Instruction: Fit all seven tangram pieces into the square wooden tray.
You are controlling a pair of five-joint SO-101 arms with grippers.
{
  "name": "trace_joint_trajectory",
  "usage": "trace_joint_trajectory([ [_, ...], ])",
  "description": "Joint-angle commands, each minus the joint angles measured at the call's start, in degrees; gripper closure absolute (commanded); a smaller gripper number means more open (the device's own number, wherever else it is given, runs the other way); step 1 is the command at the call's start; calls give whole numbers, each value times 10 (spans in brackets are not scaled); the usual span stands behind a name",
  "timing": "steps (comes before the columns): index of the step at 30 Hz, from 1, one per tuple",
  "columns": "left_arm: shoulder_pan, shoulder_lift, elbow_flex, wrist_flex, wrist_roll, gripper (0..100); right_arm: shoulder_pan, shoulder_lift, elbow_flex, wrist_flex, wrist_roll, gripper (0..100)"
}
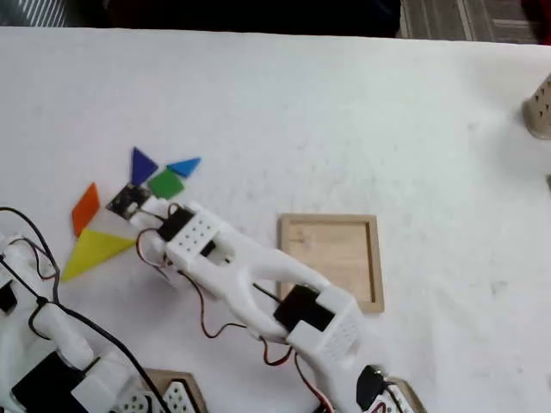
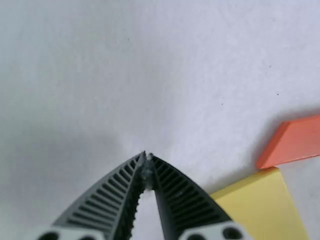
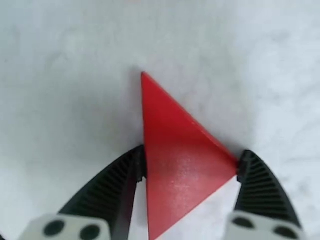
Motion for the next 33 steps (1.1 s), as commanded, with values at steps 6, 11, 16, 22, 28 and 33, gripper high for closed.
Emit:
trace_joint_trajectory([
  [6, 7, -5, -2, -11, -4, 976, -6, 2, -5, 9, 4, 807],
  [11, 7, -5, -2, -11, -4, 976, -4, 6, -5, 22, 4, 807],
  [16, 7, -5, -2, -11, -4, 976, -4, 7, -5, 23, 4, 807],
  [22, 7, -5, -2, -11, -4, 976, -4, 7, -4, 23, 3, 815],
  [28, 7, -5, -1, -11, -4, 976, 2, 7, -4, 23, 3, 884],
  [33, 7, -5, -1, -11, -4, 976, 2, 7, -4, 23, 3, 879],
])
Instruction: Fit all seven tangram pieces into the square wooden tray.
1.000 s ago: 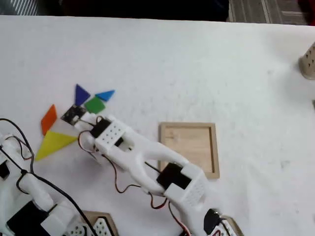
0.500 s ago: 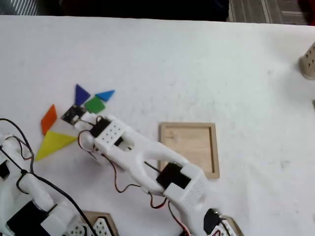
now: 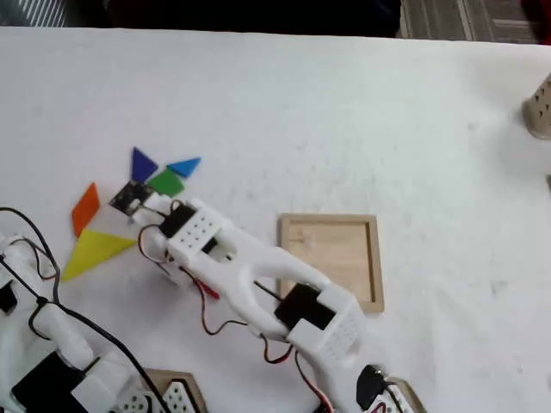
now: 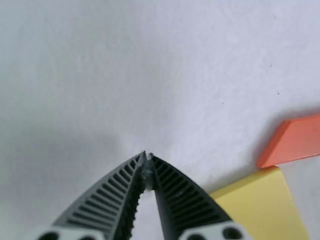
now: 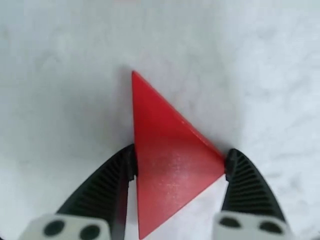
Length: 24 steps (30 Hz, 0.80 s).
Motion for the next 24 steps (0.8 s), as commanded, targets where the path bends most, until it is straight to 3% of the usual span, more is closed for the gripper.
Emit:
trace_joint_trajectory([
  [1, 7, -5, -3, -11, -4, 976, 0, 6, 2, 10, 1, 880],
  [24, 7, -5, -3, -11, -4, 976, 105, -104, 4, 106, -4, 882],
])
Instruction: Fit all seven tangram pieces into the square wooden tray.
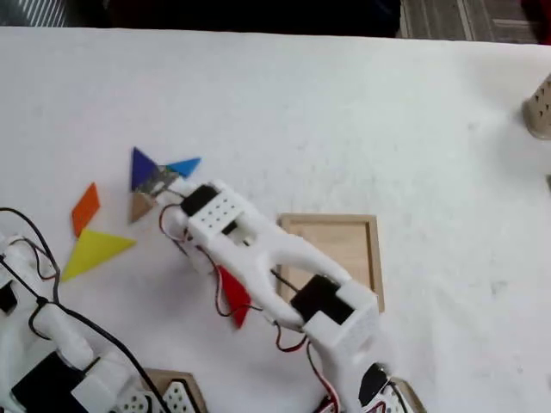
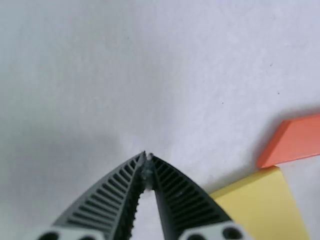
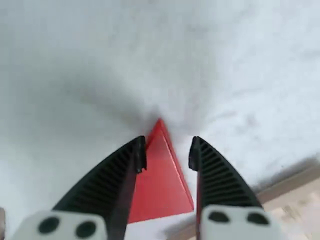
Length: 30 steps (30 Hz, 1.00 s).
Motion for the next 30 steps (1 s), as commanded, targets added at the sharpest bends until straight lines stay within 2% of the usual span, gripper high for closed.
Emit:
trace_joint_trajectory([
  [1, 7, -5, -4, -11, -4, 976, 28, -51, -4, 29, 14, 882],
  [8, 7, -5, -4, -11, -4, 976, 46, -82, -4, 73, 29, 879],
  [14, 7, -5, -4, -11, -4, 976, 45, -88, 38, 70, -14, 872],
  [22, 11, -8, -1, -11, -6, 976, 12, -124, 175, -35, -32, 799],
  [25, 23, -8, 0, -10, -28, 976, 4, -155, 185, -41, -69, 719],
  [28, 29, -8, 0, -10, -39, 976, -15, -183, 207, -45, -71, 580],
  [30, 29, -8, 0, -10, -39, 976, -35, -198, 222, -54, -72, 529],
])
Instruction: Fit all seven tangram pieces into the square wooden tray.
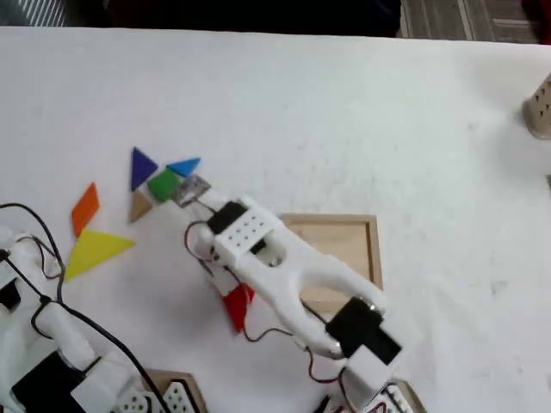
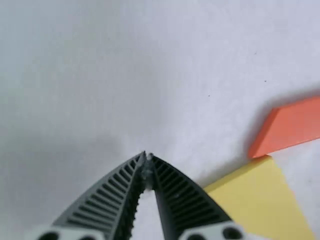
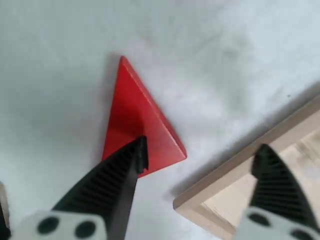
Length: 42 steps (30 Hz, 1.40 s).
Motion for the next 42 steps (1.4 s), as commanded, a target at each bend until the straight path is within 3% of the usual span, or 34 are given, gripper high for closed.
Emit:
trace_joint_trajectory([
  [1, 9, -8, -3, -10, -9, 976, -33, -50, 13, -15, -10, 533],
  [5, 9, -8, -3, -10, -9, 976, -63, -62, 28, -19, -10, 596],
  [10, 9, -8, -3, -10, -9, 976, -70, -28, 80, -101, -34, 657],
  [25, 9, -7, -3, -11, -9, 976, -36, 33, 56, -80, -55, 670],
  [32, 9, -7, -3, -11, -9, 976, 3, 33, 55, -95, -84, 871],
  [42, 9, -7, -3, -11, -9, 976, 7, 28, 55, -96, -90, 868],
])
